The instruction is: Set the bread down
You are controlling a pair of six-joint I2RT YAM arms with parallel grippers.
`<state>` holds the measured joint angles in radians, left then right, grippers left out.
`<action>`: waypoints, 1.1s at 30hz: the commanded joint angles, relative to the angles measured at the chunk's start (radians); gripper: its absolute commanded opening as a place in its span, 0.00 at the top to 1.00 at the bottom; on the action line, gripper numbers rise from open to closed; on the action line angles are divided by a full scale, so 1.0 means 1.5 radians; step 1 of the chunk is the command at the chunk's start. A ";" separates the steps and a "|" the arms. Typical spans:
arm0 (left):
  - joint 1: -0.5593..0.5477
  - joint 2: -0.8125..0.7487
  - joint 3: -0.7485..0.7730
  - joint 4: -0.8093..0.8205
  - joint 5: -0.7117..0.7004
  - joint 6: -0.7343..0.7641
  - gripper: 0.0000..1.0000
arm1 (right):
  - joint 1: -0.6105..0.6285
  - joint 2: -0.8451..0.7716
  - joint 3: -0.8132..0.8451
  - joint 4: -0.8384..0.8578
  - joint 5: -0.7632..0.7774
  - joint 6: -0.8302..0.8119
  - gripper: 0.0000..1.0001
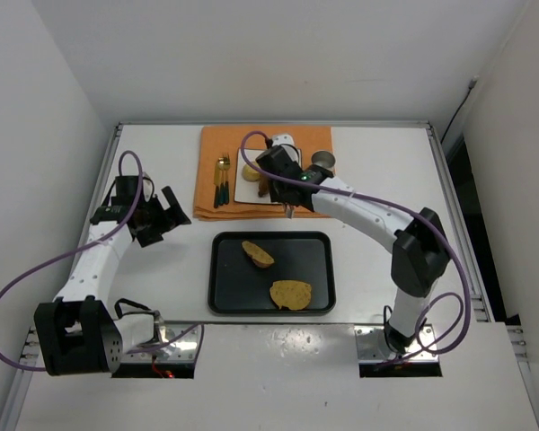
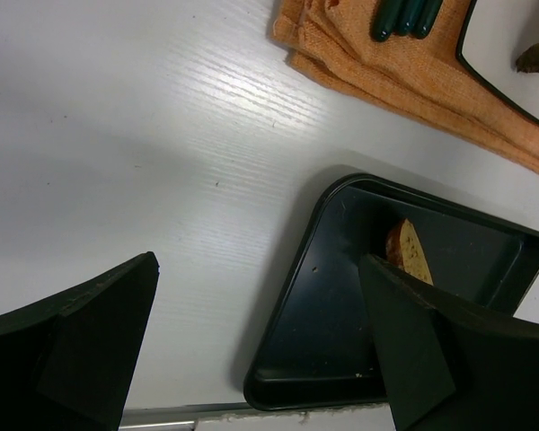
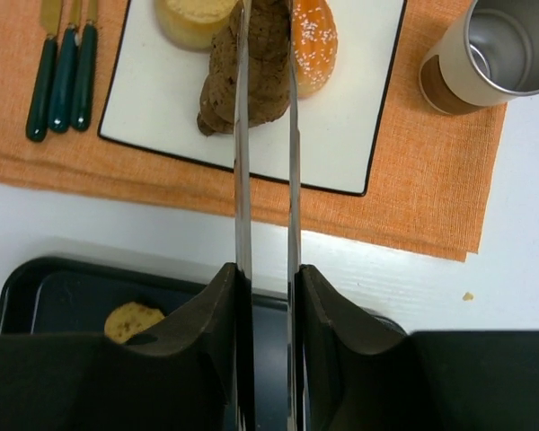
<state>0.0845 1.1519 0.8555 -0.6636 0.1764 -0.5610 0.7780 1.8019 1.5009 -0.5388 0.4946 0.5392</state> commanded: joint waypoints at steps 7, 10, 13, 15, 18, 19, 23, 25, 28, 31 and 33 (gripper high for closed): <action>0.006 0.003 0.025 0.013 0.005 0.005 0.00 | -0.017 -0.021 0.033 0.054 -0.009 -0.008 0.57; 0.006 0.003 0.025 0.013 0.005 0.005 0.00 | -0.017 -0.028 0.040 0.046 -0.015 -0.008 0.55; 0.006 0.003 0.025 0.013 0.005 0.005 0.00 | -0.017 -0.034 0.047 0.039 -0.015 -0.014 0.55; 0.006 0.003 0.025 0.013 0.005 0.005 0.00 | -0.017 -0.040 0.047 0.033 -0.009 -0.014 0.53; 0.006 0.003 0.025 0.013 0.005 0.005 0.00 | -0.017 -0.049 0.054 0.027 0.007 -0.014 0.52; 0.006 0.003 0.025 0.013 0.005 0.005 0.00 | -0.017 -0.049 0.054 0.027 0.007 -0.014 0.52; 0.006 0.003 0.025 0.013 0.005 0.005 0.00 | -0.017 -0.077 0.060 0.021 0.042 -0.014 0.52; 0.006 0.003 0.025 0.013 0.005 0.005 0.00 | -0.017 -0.085 0.066 0.006 0.062 -0.014 0.52; 0.006 0.003 0.025 0.013 0.005 0.005 0.00 | -0.031 -0.097 0.072 -0.013 0.078 -0.014 0.52; 0.006 -0.003 0.025 0.013 0.011 0.005 0.00 | -0.049 -0.130 0.051 -0.013 0.105 -0.014 0.52; 0.006 -0.003 0.025 0.013 0.011 0.005 0.00 | -0.085 -0.149 0.017 -0.013 0.113 -0.007 0.52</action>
<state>0.0845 1.1587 0.8555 -0.6636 0.1772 -0.5610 0.7120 1.6524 1.5494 -0.5606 0.5865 0.5232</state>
